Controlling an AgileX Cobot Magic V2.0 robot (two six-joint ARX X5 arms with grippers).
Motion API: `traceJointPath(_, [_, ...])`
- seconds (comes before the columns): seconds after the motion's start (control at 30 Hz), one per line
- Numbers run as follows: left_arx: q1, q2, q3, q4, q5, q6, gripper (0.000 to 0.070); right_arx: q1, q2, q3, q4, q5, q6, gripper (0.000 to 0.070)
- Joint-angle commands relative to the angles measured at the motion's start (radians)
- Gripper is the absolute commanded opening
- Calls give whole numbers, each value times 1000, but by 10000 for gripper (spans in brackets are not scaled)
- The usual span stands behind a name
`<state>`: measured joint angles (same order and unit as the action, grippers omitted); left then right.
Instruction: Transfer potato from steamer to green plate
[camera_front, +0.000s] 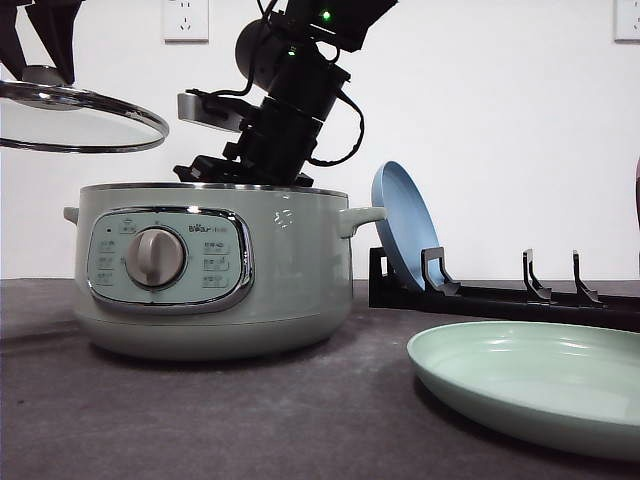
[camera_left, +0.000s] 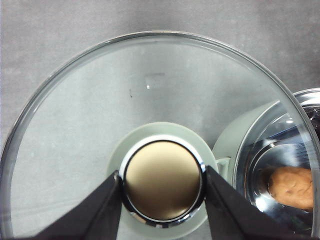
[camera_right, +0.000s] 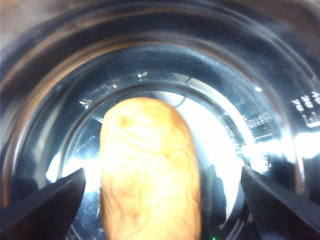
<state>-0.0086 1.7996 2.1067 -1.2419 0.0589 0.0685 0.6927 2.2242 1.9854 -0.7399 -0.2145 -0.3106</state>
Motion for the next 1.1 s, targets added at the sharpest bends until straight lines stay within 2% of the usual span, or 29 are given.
traceJointPath(0.0, [1, 0, 46, 30, 9, -3, 10, 8, 26, 27, 2, -16, 1, 591])
traceJointPath(0.27, [1, 0, 46, 30, 9, -3, 10, 2, 39, 27, -6, -52, 23, 516])
traceJointPath(0.47, [1, 0, 46, 30, 9, -3, 10, 1, 46, 27, -6, -50, 38, 325])
traceJointPath(0.67, [1, 0, 46, 31, 9, -3, 10, -6, 44, 83, -26, -47, 71, 314])
traceJointPath(0.8, [1, 0, 46, 31, 9, -3, 10, -13, 44, 225, -149, -47, 86, 314])
traceJointPath(0.97, [1, 0, 46, 30, 9, -3, 10, -21, 34, 425, -397, -47, 95, 315])
traceJointPath(1.07, [1, 0, 46, 30, 9, -3, 10, -31, -13, 467, -502, -46, 109, 315])
